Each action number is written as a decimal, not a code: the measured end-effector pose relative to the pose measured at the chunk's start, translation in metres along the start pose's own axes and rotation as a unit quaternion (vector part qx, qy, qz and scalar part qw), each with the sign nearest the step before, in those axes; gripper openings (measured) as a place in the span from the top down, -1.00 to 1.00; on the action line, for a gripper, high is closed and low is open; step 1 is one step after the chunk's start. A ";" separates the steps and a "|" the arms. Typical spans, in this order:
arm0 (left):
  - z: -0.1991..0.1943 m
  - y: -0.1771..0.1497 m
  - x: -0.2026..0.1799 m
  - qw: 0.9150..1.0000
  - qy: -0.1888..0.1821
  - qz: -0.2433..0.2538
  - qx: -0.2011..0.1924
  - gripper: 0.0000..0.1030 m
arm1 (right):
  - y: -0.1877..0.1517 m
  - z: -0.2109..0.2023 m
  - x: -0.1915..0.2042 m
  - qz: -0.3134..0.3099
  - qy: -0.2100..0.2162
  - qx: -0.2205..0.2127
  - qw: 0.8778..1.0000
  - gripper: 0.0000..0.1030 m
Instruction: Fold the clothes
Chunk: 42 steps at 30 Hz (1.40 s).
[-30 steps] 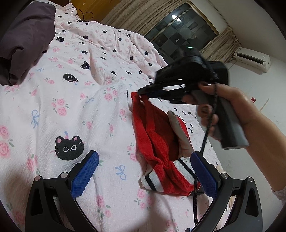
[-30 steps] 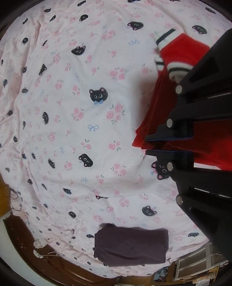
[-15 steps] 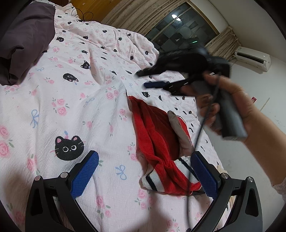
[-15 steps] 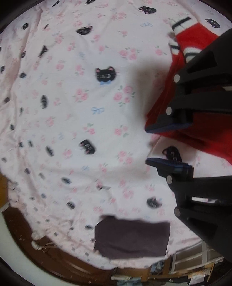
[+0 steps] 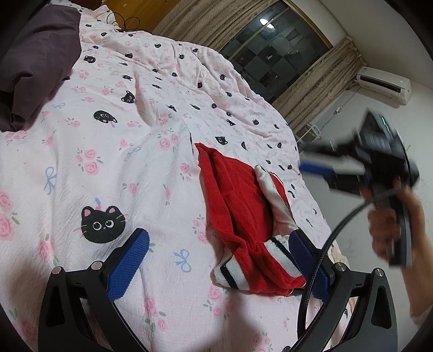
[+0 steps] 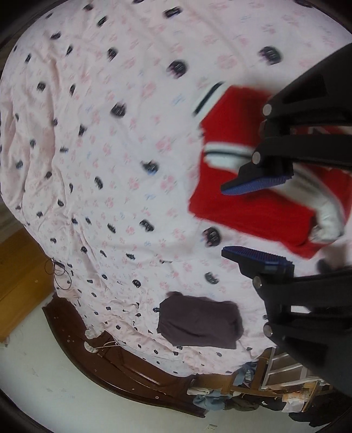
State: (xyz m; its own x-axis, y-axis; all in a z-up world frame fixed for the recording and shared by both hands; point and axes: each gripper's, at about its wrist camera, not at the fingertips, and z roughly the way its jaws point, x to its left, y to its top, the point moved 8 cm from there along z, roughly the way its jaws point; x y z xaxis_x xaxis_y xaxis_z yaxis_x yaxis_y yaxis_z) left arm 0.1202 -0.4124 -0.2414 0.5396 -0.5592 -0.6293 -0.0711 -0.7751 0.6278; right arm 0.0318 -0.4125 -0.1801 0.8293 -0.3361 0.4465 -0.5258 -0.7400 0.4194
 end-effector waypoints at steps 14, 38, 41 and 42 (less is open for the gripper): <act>0.001 -0.015 -0.029 0.995 -0.069 0.045 0.058 -0.99 | -0.094 -0.018 -0.100 0.104 -0.037 -0.020 0.994 0.16; -0.071 -0.019 -0.107 0.957 -0.245 0.100 0.121 -0.98 | -0.112 -0.021 -0.143 0.103 -0.099 -0.036 0.989 0.02; -0.073 -0.005 -0.104 0.964 -0.229 0.094 0.099 -0.98 | -0.114 -0.017 -0.137 0.104 -0.070 -0.028 0.992 0.02; -0.073 0.000 -0.103 0.966 -0.223 0.090 0.091 -0.98 | -0.114 -0.015 -0.134 0.105 -0.061 -0.023 0.992 0.02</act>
State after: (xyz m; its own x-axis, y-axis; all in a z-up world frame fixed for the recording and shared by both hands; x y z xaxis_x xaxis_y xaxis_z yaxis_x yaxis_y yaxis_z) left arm 0.1260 -0.3337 -0.1434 0.0920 -0.7295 -0.6777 -0.2983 -0.6696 0.6802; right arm -0.0224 -0.2739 -0.2763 0.7161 -0.5495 0.4304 -0.6948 -0.6200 0.3645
